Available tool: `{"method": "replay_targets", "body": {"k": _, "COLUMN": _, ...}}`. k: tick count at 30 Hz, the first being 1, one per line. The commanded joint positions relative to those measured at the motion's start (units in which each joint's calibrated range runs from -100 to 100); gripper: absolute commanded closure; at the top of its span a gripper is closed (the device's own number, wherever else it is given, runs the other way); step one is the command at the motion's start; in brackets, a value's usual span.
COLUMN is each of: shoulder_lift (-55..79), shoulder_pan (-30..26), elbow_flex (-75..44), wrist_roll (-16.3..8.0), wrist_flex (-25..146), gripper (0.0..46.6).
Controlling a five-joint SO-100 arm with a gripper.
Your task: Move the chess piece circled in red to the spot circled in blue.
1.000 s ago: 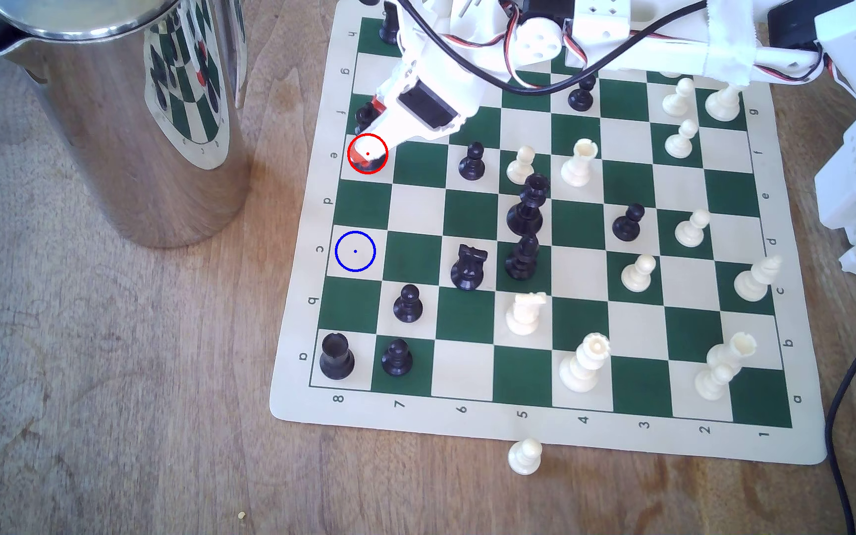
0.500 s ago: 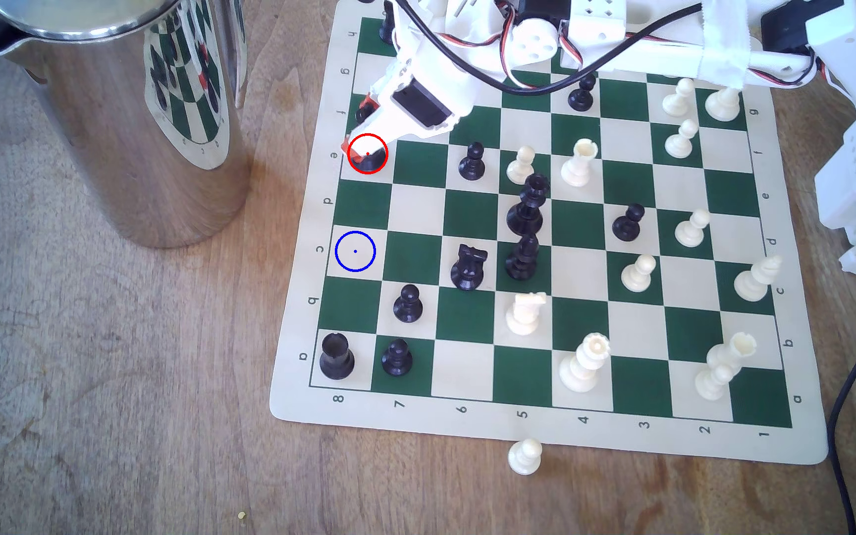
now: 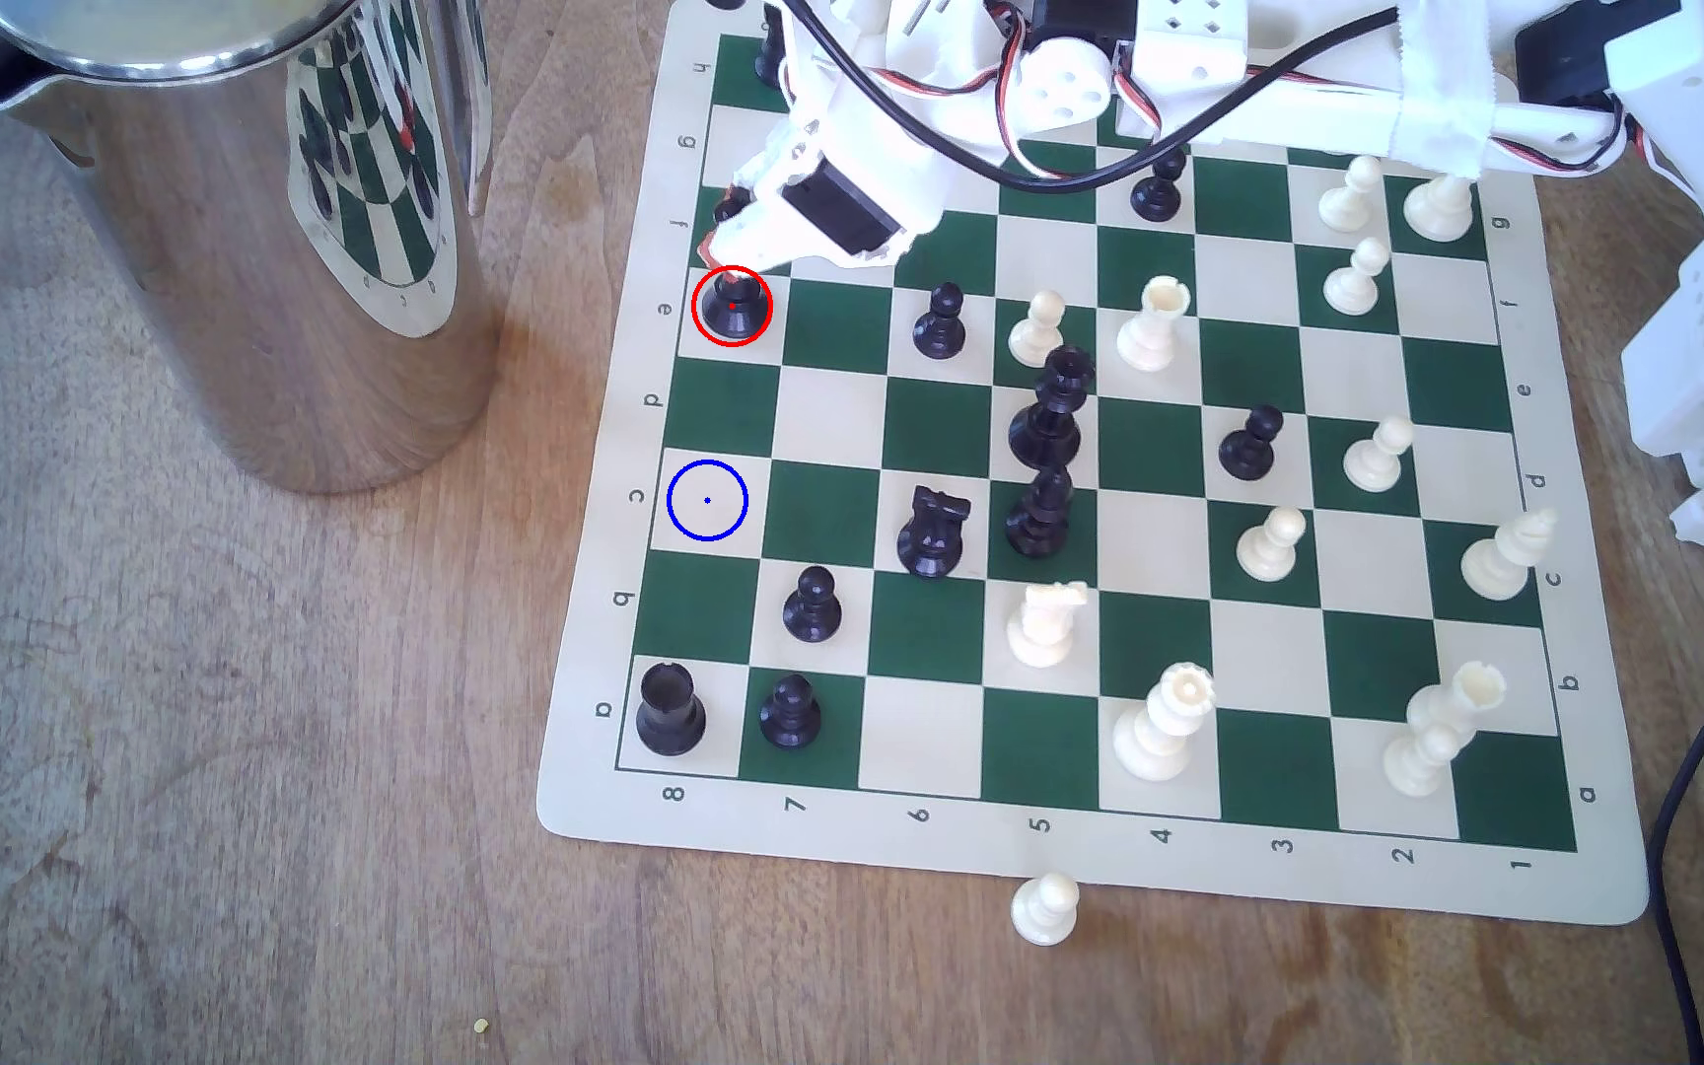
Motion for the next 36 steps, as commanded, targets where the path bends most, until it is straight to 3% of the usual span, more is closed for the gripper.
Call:
{"method": "replay_targets", "body": {"k": 1, "shoulder_lift": -1.52, "shoulder_pan": -0.18, "elbow_flex": -7.43, "wrist_roll": -0.44, "wrist_flex": 0.55, "gripper": 46.4}}
{"method": "replay_targets", "body": {"k": 13, "shoulder_lift": -14.51, "shoulder_pan": -0.73, "elbow_flex": -13.05, "wrist_roll": -0.88, "wrist_flex": 6.94, "gripper": 46.4}}
{"method": "replay_targets", "body": {"k": 23, "shoulder_lift": -28.85, "shoulder_pan": -6.36, "elbow_flex": -2.81, "wrist_roll": -1.03, "wrist_flex": 9.64, "gripper": 46.4}}
{"method": "replay_targets", "body": {"k": 36, "shoulder_lift": -21.89, "shoulder_pan": -14.34, "elbow_flex": -1.72, "wrist_roll": -1.86, "wrist_flex": 7.6, "gripper": 46.4}}
